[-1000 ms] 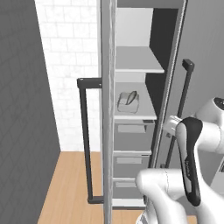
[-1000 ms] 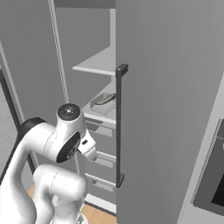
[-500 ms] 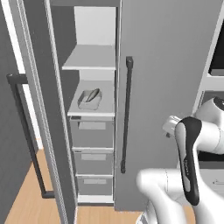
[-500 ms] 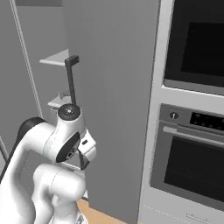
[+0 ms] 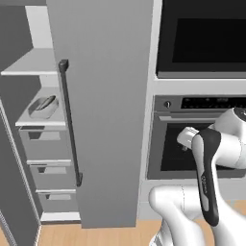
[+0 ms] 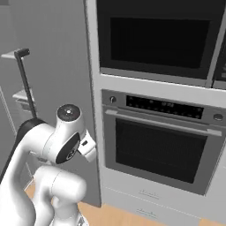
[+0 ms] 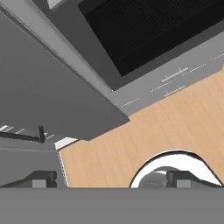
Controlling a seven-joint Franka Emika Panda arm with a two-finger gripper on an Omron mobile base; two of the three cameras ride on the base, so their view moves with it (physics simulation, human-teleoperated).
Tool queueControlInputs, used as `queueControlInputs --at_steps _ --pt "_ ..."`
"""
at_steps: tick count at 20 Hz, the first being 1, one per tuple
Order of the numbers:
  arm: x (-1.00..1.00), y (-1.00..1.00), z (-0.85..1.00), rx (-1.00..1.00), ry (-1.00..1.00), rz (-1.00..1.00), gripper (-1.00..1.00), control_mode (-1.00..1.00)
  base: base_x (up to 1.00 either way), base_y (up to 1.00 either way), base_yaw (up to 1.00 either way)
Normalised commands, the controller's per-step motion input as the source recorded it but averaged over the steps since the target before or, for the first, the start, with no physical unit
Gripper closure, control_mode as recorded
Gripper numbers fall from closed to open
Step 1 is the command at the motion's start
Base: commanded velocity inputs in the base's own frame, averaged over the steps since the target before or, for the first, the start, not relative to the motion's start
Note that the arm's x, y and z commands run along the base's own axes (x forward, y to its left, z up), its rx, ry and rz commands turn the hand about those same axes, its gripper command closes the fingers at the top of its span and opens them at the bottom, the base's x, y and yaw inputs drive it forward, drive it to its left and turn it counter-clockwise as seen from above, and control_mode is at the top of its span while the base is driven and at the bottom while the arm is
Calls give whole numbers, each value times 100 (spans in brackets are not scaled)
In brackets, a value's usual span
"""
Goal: Take the meat container that has the fish and place it on the second highest rack of the freezer. Then take the vegetable container that has the garlic and avocado and place it on the highest rack of the freezer.
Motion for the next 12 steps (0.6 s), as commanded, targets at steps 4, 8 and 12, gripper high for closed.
queueControlInputs --at_steps 4,8,12 --pt "0 0 0 0 0 0 -100 100 0 -100 -17" --pt "0 0 0 0 0 0 -100 100 1 -100 -18" --pt "0 0 0 0 0 0 -100 100 20 -100 -17"
